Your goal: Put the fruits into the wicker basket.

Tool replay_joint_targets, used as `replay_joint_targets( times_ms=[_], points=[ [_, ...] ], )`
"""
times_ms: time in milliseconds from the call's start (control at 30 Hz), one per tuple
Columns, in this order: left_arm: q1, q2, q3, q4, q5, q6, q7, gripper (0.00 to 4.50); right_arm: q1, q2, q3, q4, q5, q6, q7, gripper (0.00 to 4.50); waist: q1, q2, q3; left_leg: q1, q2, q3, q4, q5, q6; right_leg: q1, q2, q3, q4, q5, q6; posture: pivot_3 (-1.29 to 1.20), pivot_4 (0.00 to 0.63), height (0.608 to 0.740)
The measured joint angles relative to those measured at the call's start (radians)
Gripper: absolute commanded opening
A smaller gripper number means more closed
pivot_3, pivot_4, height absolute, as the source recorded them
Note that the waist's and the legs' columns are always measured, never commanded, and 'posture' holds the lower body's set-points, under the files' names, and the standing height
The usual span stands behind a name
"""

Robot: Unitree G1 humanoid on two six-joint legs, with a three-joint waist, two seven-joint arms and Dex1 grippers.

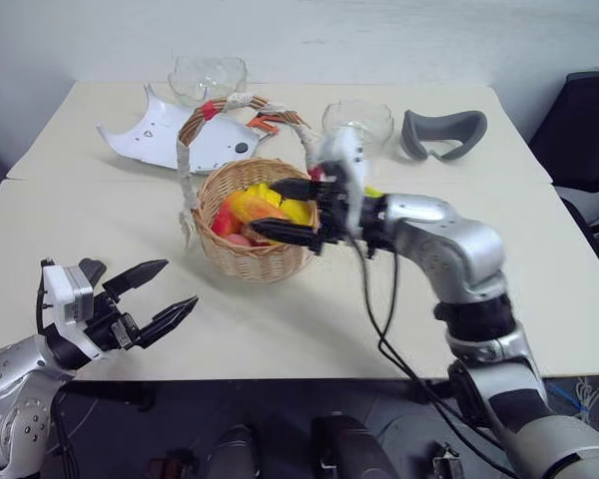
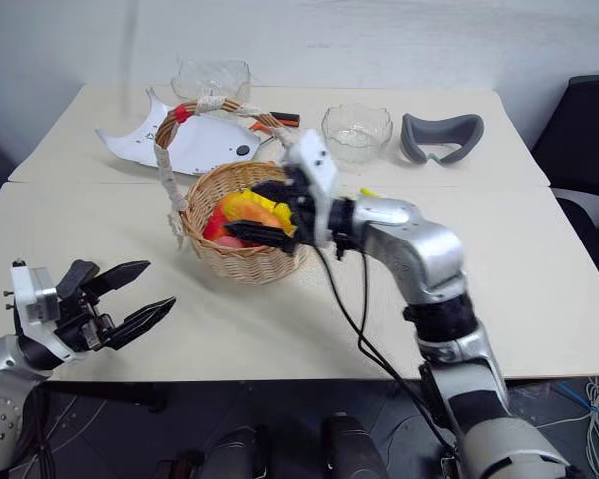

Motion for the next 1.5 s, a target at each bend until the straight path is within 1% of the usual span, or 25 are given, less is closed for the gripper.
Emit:
replay_joint_targets(
  times_ms=[33, 100, 167, 200, 267, 333, 400, 467, 567, 600, 667, 733, 800, 867, 900, 1000, 1067, 1167, 1233, 1267, 1300, 1333, 1400, 1500],
  points=[
    [-0.004, 0.001, -0.003, 0.0, 0.001, 0.0, 0.002, 4.5, 0.057, -0.047, -0.03, -0.036, 0.009, -0.032, 0.038, 4.48, 0.003, 0.0, 0.0, 0.0, 0.0, 0.0, 0.0, 0.0, 0.0, 0.001, 0.0, 0.0, -0.001, 0.0, 0.0, 0.0, 0.15, 0.74],
    [-0.013, 0.006, -0.014, -0.002, 0.002, -0.003, 0.0, 4.5, 0.202, -0.145, -0.071, -0.054, -0.044, -0.184, 0.116, 4.48, 0.009, 0.0, 0.0, 0.0, 0.0, 0.001, 0.0, 0.0, 0.001, 0.001, 0.0, 0.001, -0.002, 0.0, 0.001, 0.0, 0.15, 0.74],
    [-0.019, 0.023, -0.027, -0.002, 0.008, -0.009, -0.011, 4.5, 0.329, -0.209, -0.101, -0.012, -0.119, -0.352, 0.18, 4.48, 0.011, 0.0, 0.0, 0.001, -0.001, 0.001, 0.001, 0.0, 0.001, 0.002, 0.001, 0.001, -0.003, 0.001, 0.001, 0.0, 0.15, 0.74],
    [-0.022, 0.032, -0.031, -0.002, 0.014, -0.012, -0.016, 4.5, 0.391, -0.224, -0.131, 0.043, -0.153, -0.431, 0.191, 4.48, 0.011, 0.0, 0.0, 0.002, -0.001, 0.002, 0.001, 0.0, 0.001, 0.003, 0.001, 0.002, -0.002, 0.001, 0.002, 0.0, 0.15, 0.74],
    [-0.038, 0.04, -0.046, -0.004, 0.024, -0.018, -0.019, 4.5, 0.457, -0.229, -0.197, 0.157, -0.198, -0.552, 0.183, 4.48, 0.009, 0.0, 0.0, 0.005, -0.001, 0.004, 0.001, 0.0, 0.002, 0.004, 0.001, 0.004, -0.002, 0.001, 0.002, 0.0, 0.15, 0.74],
    [-0.05, 0.049, -0.068, -0.01, 0.029, -0.021, -0.02, 4.5, 0.527, -0.277, -0.248, 0.297, -0.269, -0.707, 0.184, 4.48, 0.007, 0.002, 0.001, 0.01, -0.001, 0.005, 0.001, 0.0, 0.002, 0.009, 0.001, 0.005, -0.002, 0.001, 0.002, 0.0, 0.15, 0.74],
    [-0.06, 0.057, -0.072, -0.011, 0.029, -0.018, -0.019, 4.5, 0.555, -0.303, -0.262, 0.372, -0.308, -0.791, 0.191, 4.48, 0.003, 0.003, 0.002, 0.011, 0.0, 0.005, 0.001, 0.001, 0.001, 0.01, 0.002, 0.006, -0.001, 0.001, 0.002, 0.0, 0.15, 0.74],
    [-0.079, 0.064, -0.073, -0.011, 0.029, -0.016, -0.018, 4.5, 0.554, -0.306, -0.258, 0.402, -0.323, -0.825, 0.193, 4.48, -0.007, 0.003, 0.002, 0.012, 0.0, 0.005, 0.001, 0.002, 0.0, 0.01, 0.003, 0.006, 0.0, 0.001, 0.002, 0.0, 0.15, 0.74],
    [-0.089, 0.071, -0.081, -0.012, 0.029, -0.007, -0.017, 4.5, 0.486, -0.311, -0.21, 0.405, -0.332, -0.755, 0.19, 4.48, -0.024, 0.005, 0.003, 0.014, 0.001, 0.005, 0.001, 0.003, -0.001, 0.012, 0.003, 0.006, 0.001, 0.002, 0.002, 0.0, 0.15, 0.74],
    [-0.094, 0.071, -0.086, -0.012, 0.029, -0.004, -0.017, 4.5, 0.435, -0.313, -0.182, 0.406, -0.344, -0.708, 0.186, 4.48, -0.027, 0.005, 0.003, 0.015, 0.001, 0.006, 0.001, 0.004, -0.001, 0.012, 0.003, 0.007, 0.001, 0.002, 0.002, 0.0, 0.15, 0.74],
    [-0.11, 0.074, -0.102, -0.004, 0.032, 0.003, -0.018, 4.5, 0.291, -0.316, -0.108, 0.413, -0.379, -0.588, 0.174, 4.48, -0.032, 0.007, 0.004, 0.015, 0.001, 0.006, 0.001, 0.005, -0.001, 0.012, 0.003, 0.006, 0.001, 0.003, 0.002, 0.0, 0.15, 0.74],
    [-0.125, 0.077, -0.115, 0.004, 0.04, 0.004, -0.019, 4.5, 0.176, -0.327, -0.042, 0.416, -0.419, -0.529, 0.181, 4.48, -0.025, 0.007, 0.004, 0.015, 0.001, 0.005, 0.0, 0.005, -0.002, 0.012, 0.003, 0.006, 0.001, 0.003, 0.001, 0.0, 0.15, 0.74],
    [-0.148, 0.077, -0.127, 0.021, 0.048, 0.003, -0.018, 4.5, 0.044, -0.326, 0.056, 0.464, -0.491, -0.494, 0.21, 4.48, -0.018, 0.007, 0.004, 0.014, 0.001, 0.004, -0.002, 0.004, -0.003, 0.01, 0.003, 0.005, 0.0, 0.002, 0.0, 0.0, 0.15, 0.74],
    [-0.166, 0.077, -0.135, 0.032, 0.049, 0.003, -0.018, 4.5, -0.067, -0.28, 0.141, 0.548, -0.556, -0.502, 0.221, 4.48, -0.017, 0.007, 0.004, 0.011, 0.001, 0.004, -0.002, 0.004, -0.003, 0.008, 0.003, 0.005, 0.0, 0.002, 0.0, 0.0, 0.15, 0.74],
    [-0.174, 0.077, -0.139, 0.042, 0.05, 0.003, -0.018, 4.5, -0.137, -0.235, 0.186, 0.619, -0.594, -0.505, 0.22, 4.48, -0.017, 0.007, 0.004, 0.009, 0.0, 0.005, -0.001, 0.004, -0.003, 0.005, 0.003, 0.005, 0.0, 0.002, 0.0, 0.0, 0.15, 0.74],
    [-0.193, 0.073, -0.161, 0.046, 0.051, 0.004, -0.018, 4.5, -0.278, -0.127, 0.266, 0.81, -0.669, -0.525, 0.209, 4.48, -0.018, 0.007, 0.004, 0.002, 0.001, 0.006, 0.0, 0.007, -0.008, -0.002, 0.003, 0.006, 0.001, 0.002, 0.0, 0.0, 0.15, 0.74],
    [-0.196, 0.073, -0.169, 0.046, 0.051, 0.004, -0.017, 4.5, -0.351, -0.077, 0.299, 0.943, -0.713, -0.576, 0.191, 4.48, -0.018, 0.007, 0.004, 0.0, 0.001, 0.006, 0.001, 0.007, -0.008, -0.004, 0.003, 0.006, 0.001, 0.002, 0.0, 0.0, 0.15, 0.74],
    [-0.195, 0.072, -0.173, 0.048, 0.053, 0.005, -0.015, 4.5, -0.443, -0.015, 0.323, 1.162, -0.79, -0.688, 0.126, 4.48, -0.017, 0.007, 0.004, -0.002, 0.0, 0.006, 0.002, 0.006, -0.007, -0.004, 0.002, 0.005, 0.0, 0.002, 0.0, 0.0, 0.15, 0.74],
    [-0.196, 0.071, -0.174, 0.047, 0.053, 0.004, -0.011, 4.5, -0.476, 0.02, 0.336, 1.25, -0.817, -0.712, 0.114, 4.11, -0.018, 0.007, 0.004, -0.003, 0.0, 0.006, 0.004, 0.005, -0.006, -0.004, 0.002, 0.005, 0.0, 0.002, 0.0, 0.0, 0.15, 0.74],
    [-0.195, 0.07, -0.175, 0.047, 0.054, 0.004, -0.009, 4.5, -0.49, 0.034, 0.34, 1.294, -0.831, -0.708, 0.132, 3.89, -0.018, 0.007, 0.004, -0.003, 0.0, 0.006, 0.005, 0.004, -0.005, -0.004, 0.002, 0.005, 0.0, 0.002, 0.0, 0.0, 0.15, 0.74],
    [-0.191, 0.07, -0.174, 0.047, 0.054, 0.004, -0.008, 4.5, -0.498, 0.04, 0.344, 1.333, -0.84, -0.697, 0.161, 3.48, -0.018, 0.007, 0.004, -0.004, 0.0, 0.006, 0.006, 0.004, -0.005, -0.004, 0.001, 0.005, 0.001, 0.002, 0.001, 0.0, 0.15, 0.74],
    [-0.187, 0.07, -0.174, 0.047, 0.054, 0.004, -0.007, 4.5, -0.506, 0.042, 0.341, 1.353, -0.84, -0.682, 0.184, 3.23, -0.017, 0.008, 0.005, -0.004, 0.0, 0.006, 0.006, 0.004, -0.005, -0.004, 0.001, 0.005, 0.001, 0.002, 0.001, 0.0, 0.15, 0.74],
    [-0.185, 0.069, -0.174, 0.047, 0.055, 0.004, -0.006, 4.5, -0.529, 0.044, 0.341, 1.389, -0.85, -0.652, 0.237, 2.49, -0.017, 0.008, 0.005, -0.004, 0.001, 0.005, 0.007, 0.004, -0.004, -0.004, 0.001, 0.004, 0.002, 0.002, 0.001, 0.0, 0.15, 0.74],
    [-0.185, 0.069, -0.174, 0.044, 0.055, 0.004, 0.004, 4.5, -0.541, 0.043, 0.341, 1.416, -0.869, -0.646, 0.272, 1.48, -0.018, 0.008, 0.005, -0.003, 0.0, 0.005, 0.008, 0.003, -0.004, -0.004, 0.001, 0.004, 0.003, 0.003, 0.001, 0.0, 0.15, 0.74]
  ],
)
